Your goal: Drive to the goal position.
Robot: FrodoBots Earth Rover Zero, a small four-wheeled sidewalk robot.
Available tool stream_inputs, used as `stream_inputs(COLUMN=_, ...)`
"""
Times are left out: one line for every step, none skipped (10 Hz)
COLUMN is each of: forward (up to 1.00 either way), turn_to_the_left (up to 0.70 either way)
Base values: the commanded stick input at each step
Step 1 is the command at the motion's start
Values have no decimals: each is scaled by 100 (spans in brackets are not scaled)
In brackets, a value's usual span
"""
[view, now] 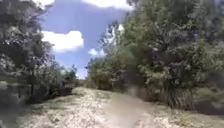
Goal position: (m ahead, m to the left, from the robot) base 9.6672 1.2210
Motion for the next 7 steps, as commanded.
stream_inputs(forward=100, turn_to_the_left=40)
stream_inputs(forward=100, turn_to_the_left=40)
stream_inputs(forward=100, turn_to_the_left=40)
stream_inputs(forward=100, turn_to_the_left=40)
stream_inputs(forward=100, turn_to_the_left=40)
stream_inputs(forward=100, turn_to_the_left=40)
stream_inputs(forward=100, turn_to_the_left=40)
